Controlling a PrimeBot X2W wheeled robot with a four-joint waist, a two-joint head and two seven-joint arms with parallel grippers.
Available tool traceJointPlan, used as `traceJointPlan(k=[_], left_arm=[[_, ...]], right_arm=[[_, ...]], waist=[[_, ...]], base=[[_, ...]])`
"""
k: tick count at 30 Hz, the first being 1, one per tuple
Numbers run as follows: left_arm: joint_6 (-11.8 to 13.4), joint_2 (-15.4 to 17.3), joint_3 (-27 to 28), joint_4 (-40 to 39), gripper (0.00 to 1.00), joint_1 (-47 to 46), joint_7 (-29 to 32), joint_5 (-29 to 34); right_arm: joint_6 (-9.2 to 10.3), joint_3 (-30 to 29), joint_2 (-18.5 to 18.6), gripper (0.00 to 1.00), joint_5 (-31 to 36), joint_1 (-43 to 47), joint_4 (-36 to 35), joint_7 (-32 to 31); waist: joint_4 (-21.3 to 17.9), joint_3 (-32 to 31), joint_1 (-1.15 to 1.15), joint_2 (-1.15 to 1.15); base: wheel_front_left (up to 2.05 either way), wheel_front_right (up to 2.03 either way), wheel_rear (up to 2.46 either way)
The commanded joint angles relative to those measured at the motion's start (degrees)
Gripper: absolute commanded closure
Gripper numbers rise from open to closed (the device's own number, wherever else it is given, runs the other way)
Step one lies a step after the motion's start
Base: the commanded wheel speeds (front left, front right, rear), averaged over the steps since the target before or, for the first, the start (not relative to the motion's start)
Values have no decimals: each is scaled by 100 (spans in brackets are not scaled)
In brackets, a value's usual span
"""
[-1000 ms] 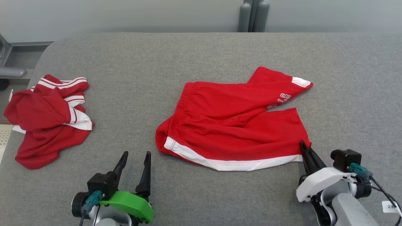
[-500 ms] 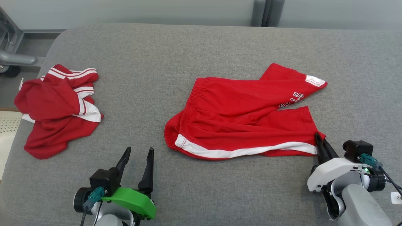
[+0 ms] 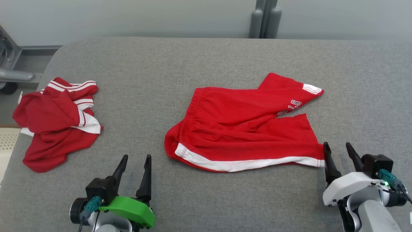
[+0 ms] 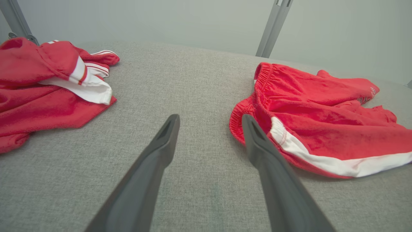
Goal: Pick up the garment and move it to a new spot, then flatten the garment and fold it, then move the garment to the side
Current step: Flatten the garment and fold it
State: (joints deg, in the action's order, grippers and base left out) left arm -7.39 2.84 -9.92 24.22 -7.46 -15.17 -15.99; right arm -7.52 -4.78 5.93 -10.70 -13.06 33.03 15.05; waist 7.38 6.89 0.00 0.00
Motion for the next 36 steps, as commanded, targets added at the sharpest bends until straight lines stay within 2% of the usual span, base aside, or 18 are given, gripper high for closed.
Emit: traceJointPlan(k=[1,9,22,36], left_arm=[[-11,10,31,-35,0,78,2,54],[38,10,164,-157,0,290,2,135],[58,11,337,-339,0,785,3,314],[79,10,468,-756,0,1185,3,521]], right_arm=[[6,30,-19,0,46,112,-79,16],[6,333,-100,0,255,604,-899,16],[6,464,-198,0,227,1219,-1153,16],[6,356,-255,0,304,1655,-1486,16]], waist=[[-86,-90,0,0],[-199,-346,0,0],[-207,-835,0,0],[-244,-1078,0,0]], base=[[0,0,0],[0,0,0],[0,0,0],[0,0,0]])
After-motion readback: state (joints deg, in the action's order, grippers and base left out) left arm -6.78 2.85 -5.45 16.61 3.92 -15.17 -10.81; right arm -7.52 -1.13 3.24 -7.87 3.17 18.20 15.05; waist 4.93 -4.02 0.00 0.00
